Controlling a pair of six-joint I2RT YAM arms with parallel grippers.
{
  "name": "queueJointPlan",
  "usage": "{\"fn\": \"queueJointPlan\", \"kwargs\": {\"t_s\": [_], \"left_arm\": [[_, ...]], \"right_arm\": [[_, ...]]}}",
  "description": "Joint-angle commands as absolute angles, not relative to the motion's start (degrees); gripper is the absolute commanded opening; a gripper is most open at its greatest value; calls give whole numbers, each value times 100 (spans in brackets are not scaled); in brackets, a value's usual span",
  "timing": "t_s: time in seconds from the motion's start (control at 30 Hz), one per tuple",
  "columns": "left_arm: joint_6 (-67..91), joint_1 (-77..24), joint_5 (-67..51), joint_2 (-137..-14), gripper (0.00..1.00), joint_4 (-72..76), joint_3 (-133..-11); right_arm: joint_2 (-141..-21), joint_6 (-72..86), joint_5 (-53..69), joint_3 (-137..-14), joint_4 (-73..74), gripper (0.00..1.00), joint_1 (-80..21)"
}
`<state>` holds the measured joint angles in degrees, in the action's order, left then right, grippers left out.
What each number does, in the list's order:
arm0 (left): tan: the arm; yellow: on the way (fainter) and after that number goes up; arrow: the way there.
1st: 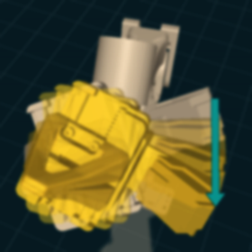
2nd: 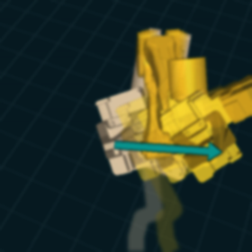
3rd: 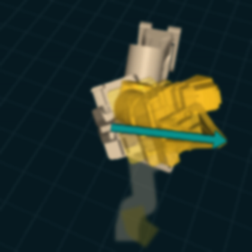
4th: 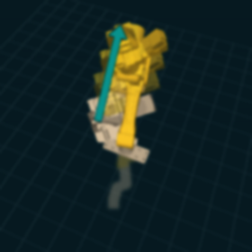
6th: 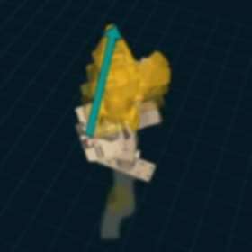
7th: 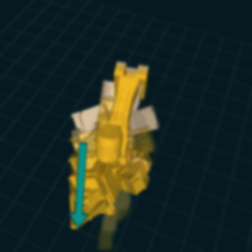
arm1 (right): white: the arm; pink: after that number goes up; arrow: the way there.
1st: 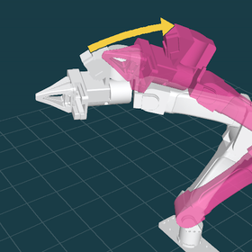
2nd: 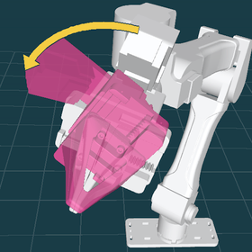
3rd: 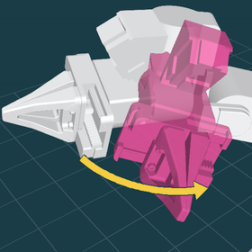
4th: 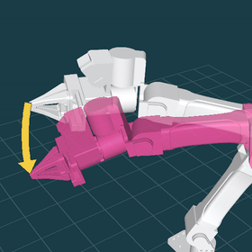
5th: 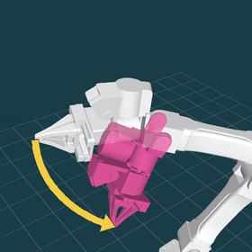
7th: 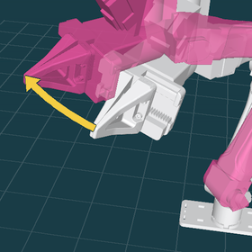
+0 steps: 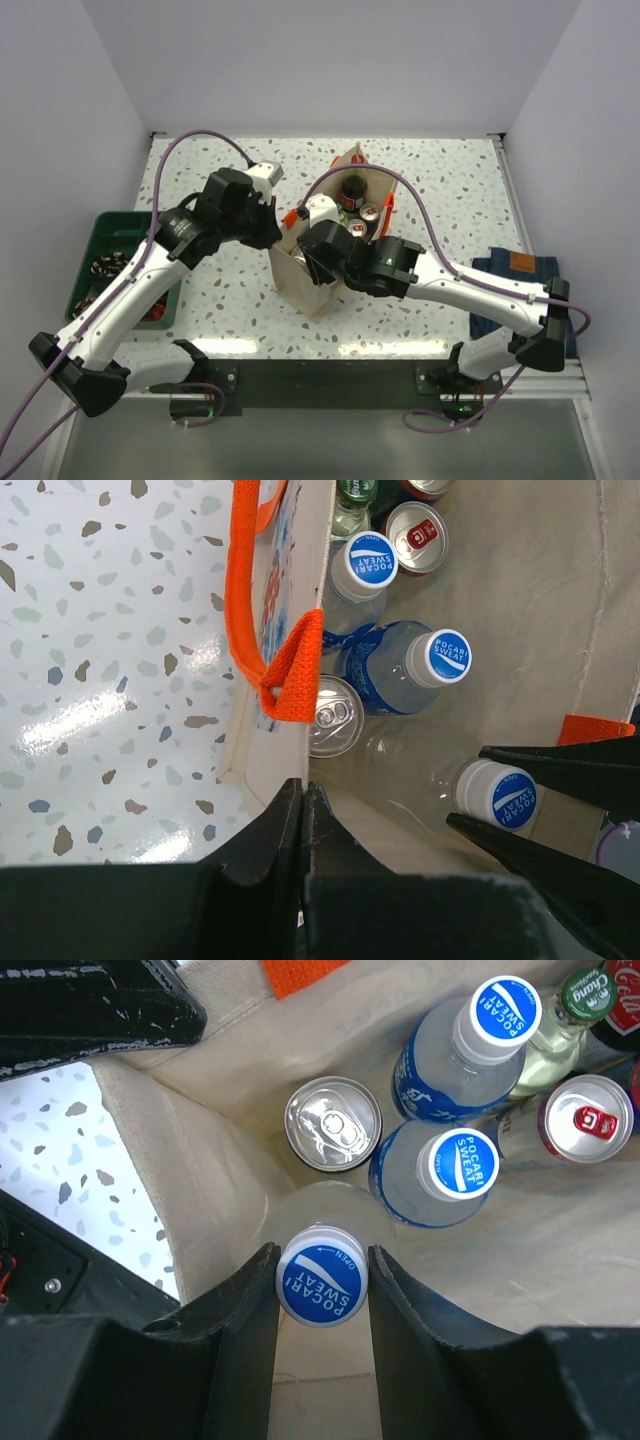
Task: Place the beverage into the canvas bag
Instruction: Place the drink in the canvas bag.
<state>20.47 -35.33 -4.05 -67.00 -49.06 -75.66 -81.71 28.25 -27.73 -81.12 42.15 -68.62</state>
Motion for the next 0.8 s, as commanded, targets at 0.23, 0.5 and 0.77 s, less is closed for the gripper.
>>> {"fn": "queueJointPlan", "kwargs": {"t_s": [0.23, 0.5, 0.77], "left_arm": [[2144, -3551, -527, -6284, 0, -4474, -7849], [2136, -3542, -536, -6249, 0, -4482, -7840], [2136, -3551, -536, -6240, 0, -4491, -7849]], "right_arm": [[-8498, 3471, -2883, -9419, 5123, 0, -6935], [-8920, 3682, -2646, -10098, 5966, 0, -6935], [-9149, 3876, -2417, -10187, 6328, 0, -6935]]}}
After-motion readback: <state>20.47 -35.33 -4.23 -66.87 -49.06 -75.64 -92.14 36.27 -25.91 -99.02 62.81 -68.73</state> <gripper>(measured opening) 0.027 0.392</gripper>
